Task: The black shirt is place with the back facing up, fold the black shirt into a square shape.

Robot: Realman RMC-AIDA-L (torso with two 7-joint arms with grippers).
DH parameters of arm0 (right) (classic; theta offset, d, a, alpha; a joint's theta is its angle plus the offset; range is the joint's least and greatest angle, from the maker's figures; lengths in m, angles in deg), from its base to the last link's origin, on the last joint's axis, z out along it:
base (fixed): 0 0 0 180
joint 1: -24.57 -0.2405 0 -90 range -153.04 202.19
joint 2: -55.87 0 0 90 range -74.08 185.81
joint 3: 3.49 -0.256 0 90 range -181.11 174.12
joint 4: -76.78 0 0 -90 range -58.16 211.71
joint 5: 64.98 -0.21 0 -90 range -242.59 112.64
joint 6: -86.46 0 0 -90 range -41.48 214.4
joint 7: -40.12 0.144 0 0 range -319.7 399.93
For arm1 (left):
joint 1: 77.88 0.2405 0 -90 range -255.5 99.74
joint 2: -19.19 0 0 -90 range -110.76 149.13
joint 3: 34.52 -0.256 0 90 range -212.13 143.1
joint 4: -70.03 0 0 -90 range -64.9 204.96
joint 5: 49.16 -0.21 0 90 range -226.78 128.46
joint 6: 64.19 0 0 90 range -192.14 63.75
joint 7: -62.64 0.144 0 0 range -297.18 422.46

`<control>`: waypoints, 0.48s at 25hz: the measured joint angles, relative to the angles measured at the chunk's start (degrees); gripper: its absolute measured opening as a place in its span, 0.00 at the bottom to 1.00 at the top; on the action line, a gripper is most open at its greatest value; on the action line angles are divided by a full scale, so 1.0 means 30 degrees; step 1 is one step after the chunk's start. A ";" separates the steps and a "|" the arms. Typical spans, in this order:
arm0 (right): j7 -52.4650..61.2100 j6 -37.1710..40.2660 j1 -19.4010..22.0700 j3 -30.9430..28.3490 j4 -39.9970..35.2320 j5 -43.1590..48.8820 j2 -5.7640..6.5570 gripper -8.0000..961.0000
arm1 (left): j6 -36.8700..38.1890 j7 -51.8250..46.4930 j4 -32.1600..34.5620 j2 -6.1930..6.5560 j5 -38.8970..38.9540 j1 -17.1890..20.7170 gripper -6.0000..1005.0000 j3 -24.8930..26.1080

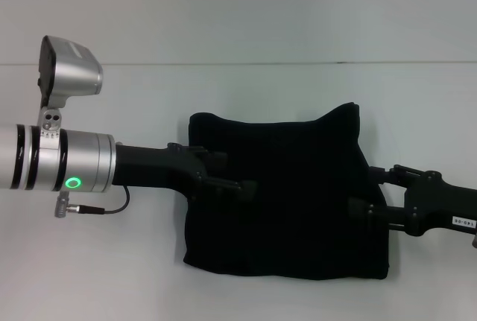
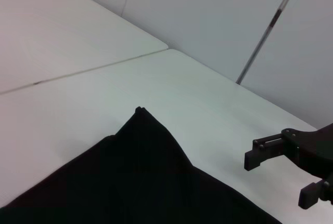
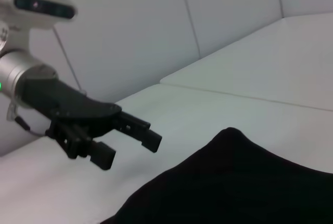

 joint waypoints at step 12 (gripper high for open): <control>-0.0063 0.0037 0.0002 -0.0096 -0.0003 0.0003 0.0028 0.92 | -0.0313 0.3540 0.0152 -0.0149 0.2646 0.1445 0.95 0.0331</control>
